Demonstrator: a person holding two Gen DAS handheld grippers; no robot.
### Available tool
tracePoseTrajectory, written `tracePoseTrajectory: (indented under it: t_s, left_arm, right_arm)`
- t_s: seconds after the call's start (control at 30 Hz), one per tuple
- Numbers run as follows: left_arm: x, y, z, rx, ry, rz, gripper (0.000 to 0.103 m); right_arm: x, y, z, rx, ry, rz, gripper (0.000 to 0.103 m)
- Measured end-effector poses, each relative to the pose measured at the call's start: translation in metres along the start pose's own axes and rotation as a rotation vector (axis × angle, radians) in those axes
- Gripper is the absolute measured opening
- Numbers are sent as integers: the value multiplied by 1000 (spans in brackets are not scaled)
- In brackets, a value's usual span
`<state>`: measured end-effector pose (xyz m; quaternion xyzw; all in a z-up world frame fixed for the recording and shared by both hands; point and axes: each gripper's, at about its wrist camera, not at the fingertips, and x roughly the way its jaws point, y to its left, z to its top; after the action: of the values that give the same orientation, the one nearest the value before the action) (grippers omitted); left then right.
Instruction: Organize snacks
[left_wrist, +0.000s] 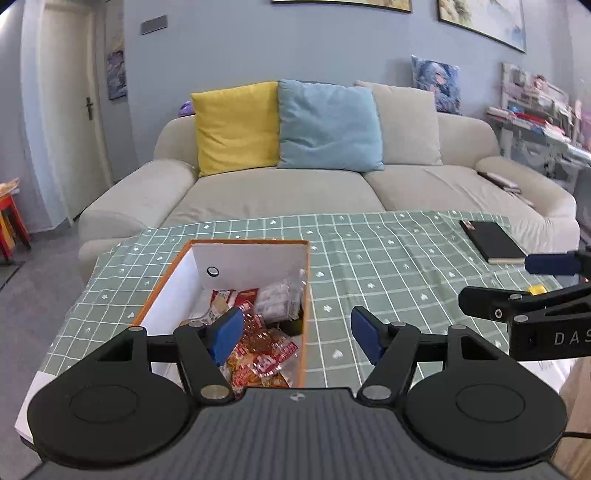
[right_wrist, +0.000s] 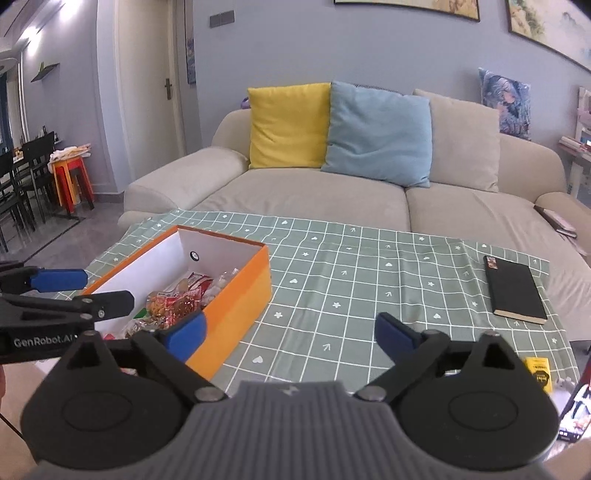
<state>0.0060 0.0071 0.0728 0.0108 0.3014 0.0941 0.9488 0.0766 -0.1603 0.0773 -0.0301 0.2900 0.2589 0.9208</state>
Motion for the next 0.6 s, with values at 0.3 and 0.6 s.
tracePoseTrajectory:
  t_s: [0.3,0.6]
  left_arm:
    - [12,-1,-23,-25,134,18,86]
    - [30,-1,-47,-51,268,45,86]
  right_arm:
    - [-1,-2,-29,44,35,-13,99]
    - [14,7,-52,22,121,-3,99]
